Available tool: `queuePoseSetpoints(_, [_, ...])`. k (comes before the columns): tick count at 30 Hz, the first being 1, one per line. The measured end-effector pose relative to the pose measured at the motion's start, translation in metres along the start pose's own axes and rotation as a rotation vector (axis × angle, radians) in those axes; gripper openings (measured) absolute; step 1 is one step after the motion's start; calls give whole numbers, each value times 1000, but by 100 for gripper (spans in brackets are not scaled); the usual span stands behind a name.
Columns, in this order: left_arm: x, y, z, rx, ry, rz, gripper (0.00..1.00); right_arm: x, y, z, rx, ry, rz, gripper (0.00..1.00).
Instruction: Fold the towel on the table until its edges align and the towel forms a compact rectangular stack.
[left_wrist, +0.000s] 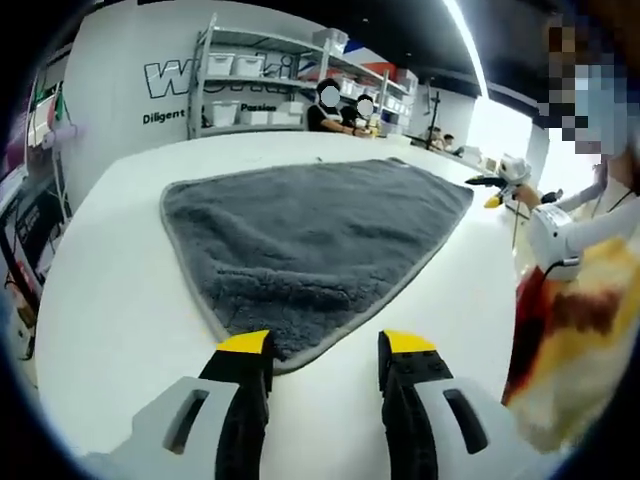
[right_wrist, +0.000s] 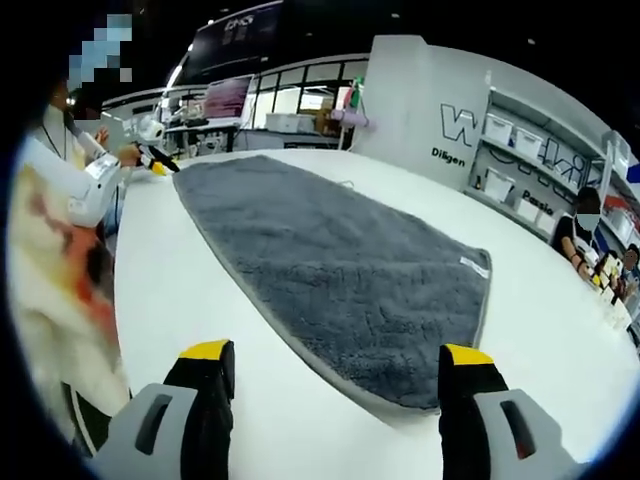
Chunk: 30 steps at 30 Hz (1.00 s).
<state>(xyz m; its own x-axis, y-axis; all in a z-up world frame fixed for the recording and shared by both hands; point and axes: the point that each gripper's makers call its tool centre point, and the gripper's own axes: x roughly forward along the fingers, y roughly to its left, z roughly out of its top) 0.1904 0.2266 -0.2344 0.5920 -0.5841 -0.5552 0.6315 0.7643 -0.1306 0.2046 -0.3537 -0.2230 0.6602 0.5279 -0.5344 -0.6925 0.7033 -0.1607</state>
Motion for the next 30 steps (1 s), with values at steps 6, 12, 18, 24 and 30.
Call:
queuePoseSetpoints(6, [2, 4, -2, 46, 34, 29, 33, 5, 6, -2, -13, 15, 34, 74])
queuePoseSetpoints(12, [2, 8, -3, 81, 51, 45, 28, 4, 2, 2, -74, 4, 27, 53])
queuePoseSetpoints(18, [3, 10, -3, 108, 52, 53, 23, -3, -9, -14, -39, 64, 30, 46])
queuePoseSetpoints(24, [1, 12, -3, 124, 53, 48, 22, -12, -23, -30, -9, 121, 12, 40])
queuePoseSetpoints(30, [1, 15, -3, 136, 68, 50, 21, -6, -19, -32, 11, 152, 10, 26])
